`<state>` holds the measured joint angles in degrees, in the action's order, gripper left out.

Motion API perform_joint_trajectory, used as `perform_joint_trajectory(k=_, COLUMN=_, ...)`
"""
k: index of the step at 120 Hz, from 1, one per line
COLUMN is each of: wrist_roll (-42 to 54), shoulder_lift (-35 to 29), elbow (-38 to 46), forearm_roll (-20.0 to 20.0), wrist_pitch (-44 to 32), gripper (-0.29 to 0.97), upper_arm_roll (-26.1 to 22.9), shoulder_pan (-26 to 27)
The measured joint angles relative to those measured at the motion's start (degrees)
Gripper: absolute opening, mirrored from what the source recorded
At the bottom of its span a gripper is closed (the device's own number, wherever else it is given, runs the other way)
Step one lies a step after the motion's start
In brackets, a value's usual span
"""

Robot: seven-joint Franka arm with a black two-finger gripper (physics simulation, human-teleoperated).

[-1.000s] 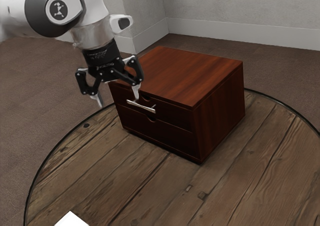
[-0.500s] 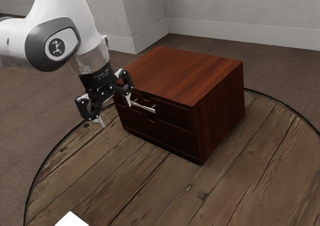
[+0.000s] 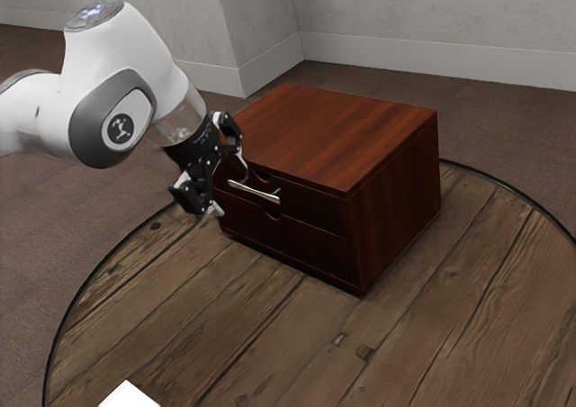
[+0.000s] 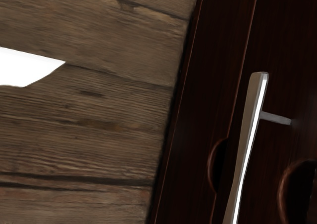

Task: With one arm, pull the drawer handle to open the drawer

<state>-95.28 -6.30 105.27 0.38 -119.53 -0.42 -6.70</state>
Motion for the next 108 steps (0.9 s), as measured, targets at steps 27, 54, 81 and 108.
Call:
perform_joint_trajectory(k=27, wrist_roll=-3.95, shoulder_lift=0.27, elbow=2.30, forearm_roll=0.48, wrist_pitch=-6.38, gripper=0.58, upper_arm_roll=-0.03, shoulder_pan=-0.72)
perform_joint_trajectory(k=54, wrist_roll=-4.95, shoulder_lift=0.23, elbow=4.01, forearm_roll=1.53, wrist_pitch=-8.54, gripper=0.57, upper_arm_roll=-0.21, shoulder_pan=-0.79)
perform_joint_trajectory(k=81, wrist_roll=-4.31, shoulder_lift=2.17, elbow=3.98, forearm_roll=2.41, wrist_pitch=-8.81, gripper=0.56, upper_arm_roll=-0.12, shoulder_pan=-1.00)
perform_joint_trajectory(k=108, wrist_roll=-3.56, shoulder_lift=2.81, elbow=3.79, forearm_roll=2.59, wrist_pitch=-9.31, gripper=0.56, upper_arm_roll=-0.11, shoulder_pan=-0.99)
